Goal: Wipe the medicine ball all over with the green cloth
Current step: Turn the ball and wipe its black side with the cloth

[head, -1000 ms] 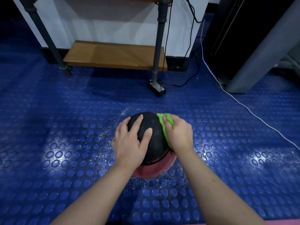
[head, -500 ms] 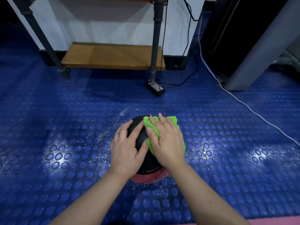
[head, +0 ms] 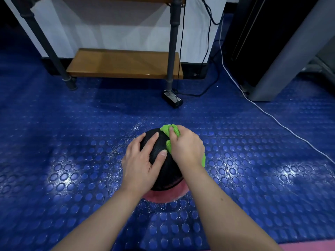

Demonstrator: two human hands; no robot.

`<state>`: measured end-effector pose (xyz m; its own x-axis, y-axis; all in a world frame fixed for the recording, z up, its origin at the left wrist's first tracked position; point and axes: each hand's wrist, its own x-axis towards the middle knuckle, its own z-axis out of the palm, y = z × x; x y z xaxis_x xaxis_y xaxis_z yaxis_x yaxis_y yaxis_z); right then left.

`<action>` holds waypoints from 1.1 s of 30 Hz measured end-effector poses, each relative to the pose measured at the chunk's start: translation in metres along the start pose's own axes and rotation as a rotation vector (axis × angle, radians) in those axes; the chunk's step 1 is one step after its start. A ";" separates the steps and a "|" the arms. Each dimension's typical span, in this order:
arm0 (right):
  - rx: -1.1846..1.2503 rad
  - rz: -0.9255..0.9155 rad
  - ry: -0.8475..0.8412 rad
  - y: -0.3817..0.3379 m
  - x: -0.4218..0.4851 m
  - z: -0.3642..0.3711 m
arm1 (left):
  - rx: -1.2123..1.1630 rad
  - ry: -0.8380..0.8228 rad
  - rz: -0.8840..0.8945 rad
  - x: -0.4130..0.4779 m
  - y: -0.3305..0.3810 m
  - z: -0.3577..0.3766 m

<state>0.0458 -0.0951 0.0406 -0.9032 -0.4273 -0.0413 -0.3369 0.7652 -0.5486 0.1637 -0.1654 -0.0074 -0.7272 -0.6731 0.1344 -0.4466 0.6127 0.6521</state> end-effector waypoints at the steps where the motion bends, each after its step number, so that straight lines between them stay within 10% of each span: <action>1: -0.016 0.002 0.018 0.001 0.003 0.000 | 0.004 -0.002 0.001 0.001 0.000 0.000; 12: 0.299 -0.136 0.125 0.050 0.018 0.002 | 0.029 -0.011 0.080 -0.016 0.001 0.006; 19: 0.703 0.152 0.114 0.067 0.006 -0.005 | -0.029 -0.035 0.121 -0.007 0.008 0.003; 26: 0.131 -0.296 0.060 0.054 -0.035 0.008 | -0.005 0.022 -0.123 -0.002 0.027 0.010; 33: 0.339 -0.287 0.004 0.068 -0.025 0.003 | -0.041 0.053 -0.069 -0.008 0.013 0.011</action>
<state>0.0469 -0.0339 0.0021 -0.7872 -0.5968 0.1555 -0.4683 0.4143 -0.7804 0.1582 -0.1473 -0.0082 -0.6664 -0.7349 0.1262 -0.4722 0.5469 0.6913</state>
